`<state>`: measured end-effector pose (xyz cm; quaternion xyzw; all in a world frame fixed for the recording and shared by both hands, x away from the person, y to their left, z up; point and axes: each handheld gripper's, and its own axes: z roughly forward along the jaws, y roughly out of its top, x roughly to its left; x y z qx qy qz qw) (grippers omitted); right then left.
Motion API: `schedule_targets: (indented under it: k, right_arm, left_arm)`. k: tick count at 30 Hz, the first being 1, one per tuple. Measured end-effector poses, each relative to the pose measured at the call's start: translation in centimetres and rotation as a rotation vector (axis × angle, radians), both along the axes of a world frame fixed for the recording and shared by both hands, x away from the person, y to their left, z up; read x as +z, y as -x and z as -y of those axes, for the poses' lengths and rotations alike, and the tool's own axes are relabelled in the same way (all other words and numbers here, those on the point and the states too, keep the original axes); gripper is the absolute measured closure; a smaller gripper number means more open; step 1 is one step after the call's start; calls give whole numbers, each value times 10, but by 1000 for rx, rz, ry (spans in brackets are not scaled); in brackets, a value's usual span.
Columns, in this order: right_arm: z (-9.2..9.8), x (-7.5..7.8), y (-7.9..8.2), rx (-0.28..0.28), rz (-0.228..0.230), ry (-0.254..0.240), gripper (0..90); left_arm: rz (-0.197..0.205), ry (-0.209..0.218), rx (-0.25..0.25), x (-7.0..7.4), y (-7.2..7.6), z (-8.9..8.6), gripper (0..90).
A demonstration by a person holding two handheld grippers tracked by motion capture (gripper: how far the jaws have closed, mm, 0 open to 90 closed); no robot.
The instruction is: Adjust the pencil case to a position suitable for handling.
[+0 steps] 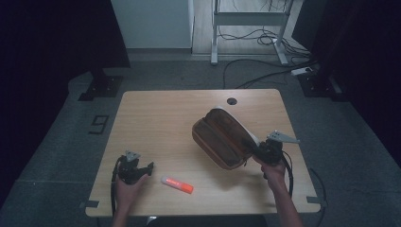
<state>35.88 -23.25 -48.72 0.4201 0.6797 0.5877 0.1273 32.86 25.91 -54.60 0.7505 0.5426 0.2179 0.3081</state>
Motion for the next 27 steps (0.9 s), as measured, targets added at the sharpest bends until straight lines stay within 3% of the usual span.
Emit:
schedule_targets:
  k: [13, 22, 27]
  right_arm:
    - [-19, 1, 4, 72, 42, 69, 832]
    - [-25, -1, 3, 116, 40, 83, 831]
    - [-28, -8, -3, 133, 16, 95, 830]
  left_arm:
    - [-1, 0, -2, 0, 1, 0, 234]
    - [-1, 0, -1, 0, 1, 0, 234]
    - [-1, 0, -1, 0, 1, 0, 234]
